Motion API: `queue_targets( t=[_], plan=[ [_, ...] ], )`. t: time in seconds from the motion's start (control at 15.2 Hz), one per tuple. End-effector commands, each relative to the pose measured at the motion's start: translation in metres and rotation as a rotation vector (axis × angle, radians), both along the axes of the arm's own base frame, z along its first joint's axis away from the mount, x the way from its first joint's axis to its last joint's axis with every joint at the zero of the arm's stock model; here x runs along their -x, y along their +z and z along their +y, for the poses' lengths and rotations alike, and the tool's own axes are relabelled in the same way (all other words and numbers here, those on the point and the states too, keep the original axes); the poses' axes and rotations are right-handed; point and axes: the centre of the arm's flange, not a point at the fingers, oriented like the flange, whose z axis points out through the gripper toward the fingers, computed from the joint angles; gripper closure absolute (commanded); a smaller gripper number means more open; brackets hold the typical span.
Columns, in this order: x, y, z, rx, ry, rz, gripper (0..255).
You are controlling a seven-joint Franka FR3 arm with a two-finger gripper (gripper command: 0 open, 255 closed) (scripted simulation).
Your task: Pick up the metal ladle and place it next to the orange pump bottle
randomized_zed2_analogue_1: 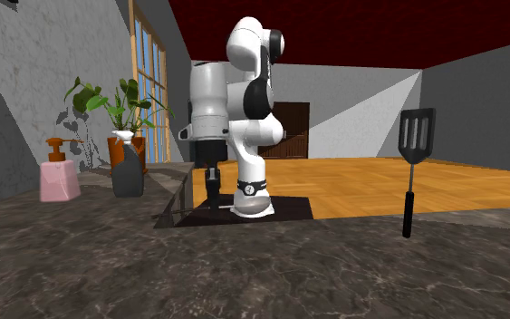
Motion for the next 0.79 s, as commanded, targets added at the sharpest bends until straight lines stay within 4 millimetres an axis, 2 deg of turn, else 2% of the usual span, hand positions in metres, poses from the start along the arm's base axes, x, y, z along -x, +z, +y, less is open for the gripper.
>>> queue_targets(
  t=[0.0, 0.73],
  plan=[
    [0.0, 0.01, 0.0, 0.0, 0.0, 0.001, 255],
    [0.0, 0.068, 0.0, 0.0, 0.0, 0.001, 255]
  ],
)
